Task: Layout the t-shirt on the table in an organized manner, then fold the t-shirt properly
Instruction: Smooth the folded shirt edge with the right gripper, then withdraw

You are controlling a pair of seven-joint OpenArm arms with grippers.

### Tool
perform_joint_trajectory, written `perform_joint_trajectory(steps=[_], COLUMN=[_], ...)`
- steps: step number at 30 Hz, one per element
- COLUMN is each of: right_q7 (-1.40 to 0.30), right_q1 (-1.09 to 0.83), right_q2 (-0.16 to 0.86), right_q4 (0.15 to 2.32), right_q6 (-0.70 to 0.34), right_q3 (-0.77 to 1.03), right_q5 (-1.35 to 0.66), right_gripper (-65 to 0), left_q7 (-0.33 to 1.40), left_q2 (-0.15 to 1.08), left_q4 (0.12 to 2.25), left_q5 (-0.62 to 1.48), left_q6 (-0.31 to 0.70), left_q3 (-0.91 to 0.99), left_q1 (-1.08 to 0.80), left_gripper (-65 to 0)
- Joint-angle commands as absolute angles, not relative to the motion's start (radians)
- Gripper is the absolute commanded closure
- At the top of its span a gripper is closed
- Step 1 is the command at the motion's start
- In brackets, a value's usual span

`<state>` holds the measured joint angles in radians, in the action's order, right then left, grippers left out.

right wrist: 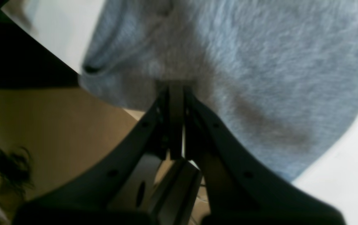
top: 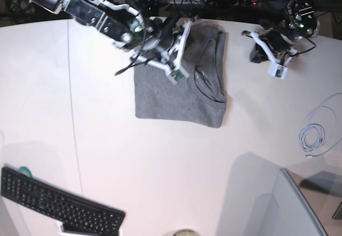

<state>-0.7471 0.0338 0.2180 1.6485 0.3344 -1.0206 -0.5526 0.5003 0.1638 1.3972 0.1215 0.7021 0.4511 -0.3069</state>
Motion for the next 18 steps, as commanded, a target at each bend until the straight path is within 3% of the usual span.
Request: perform_joint_trajectory(steps=[1,13,18], right_q7=[-0.734,-0.734,-0.731], right_q1=[0.056,0.116,0.180], right_q2=[0.194,0.084,0.067], right_q4=[1.647,1.472,1.440], right_q6=[0.334,0.328,0.288], right_q3=[-1.041,-1.072,-1.207], right_q5=[-0.559,-0.561,-0.561], right_gripper=[0.0,0.0,0.0], left_q7=[0.486,0.486,0.486], left_q2=[0.174,0.151,0.153], left_q4=[1.412,1.415,1.412], left_q5=[0.127,0.127,0.127], left_q6=[0.698,0.698,0.698], left_q3=[0.446,0.394,0.479], left_q1=[-0.309,-0.306,-0.306], left_gripper=[0.0,0.0,0.0])
